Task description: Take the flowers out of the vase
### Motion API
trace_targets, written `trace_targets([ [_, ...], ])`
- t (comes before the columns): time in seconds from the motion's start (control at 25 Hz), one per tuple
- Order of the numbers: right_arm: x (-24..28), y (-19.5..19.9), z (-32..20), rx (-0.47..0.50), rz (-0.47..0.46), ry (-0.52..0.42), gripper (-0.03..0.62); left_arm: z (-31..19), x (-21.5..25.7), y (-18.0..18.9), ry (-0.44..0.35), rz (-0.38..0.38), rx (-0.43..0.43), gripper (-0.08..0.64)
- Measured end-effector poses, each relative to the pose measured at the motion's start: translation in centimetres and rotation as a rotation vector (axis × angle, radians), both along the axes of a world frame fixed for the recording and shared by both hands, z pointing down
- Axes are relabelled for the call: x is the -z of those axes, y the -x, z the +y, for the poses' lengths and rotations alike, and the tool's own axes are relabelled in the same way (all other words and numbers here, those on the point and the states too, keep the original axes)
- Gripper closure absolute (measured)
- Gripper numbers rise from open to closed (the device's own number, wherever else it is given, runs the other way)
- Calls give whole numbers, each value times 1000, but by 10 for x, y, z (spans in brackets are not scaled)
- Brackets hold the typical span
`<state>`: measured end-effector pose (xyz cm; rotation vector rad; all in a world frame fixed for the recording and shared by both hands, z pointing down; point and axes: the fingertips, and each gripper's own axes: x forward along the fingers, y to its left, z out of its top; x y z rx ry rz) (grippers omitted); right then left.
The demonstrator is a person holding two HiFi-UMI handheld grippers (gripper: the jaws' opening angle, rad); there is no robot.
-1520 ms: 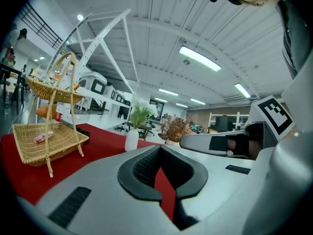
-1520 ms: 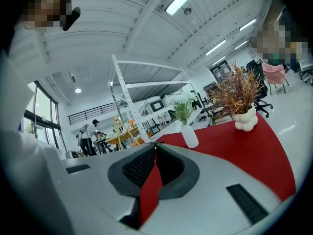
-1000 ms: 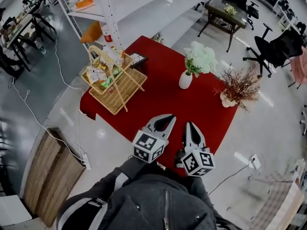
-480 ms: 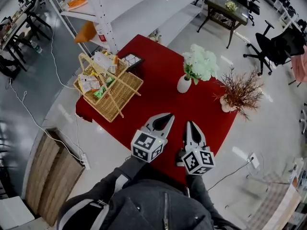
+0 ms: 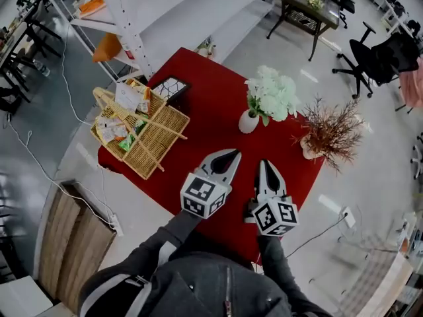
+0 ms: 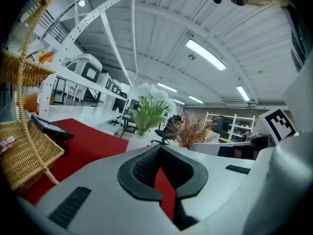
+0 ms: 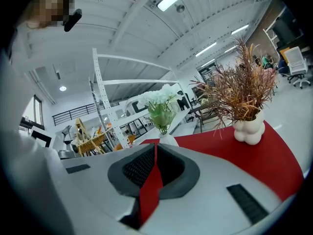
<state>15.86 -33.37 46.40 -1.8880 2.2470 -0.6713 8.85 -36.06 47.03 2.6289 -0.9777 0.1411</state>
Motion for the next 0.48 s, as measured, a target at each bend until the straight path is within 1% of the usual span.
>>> trace_targets([
  [0.32, -2, -10, -28, -13, 18, 3, 577, -33, -4, -8, 2, -11, -9, 551],
  [0.48, 5, -11, -47, 4, 37, -23, 577, -49, -4, -11, -1, -14, -13, 551],
])
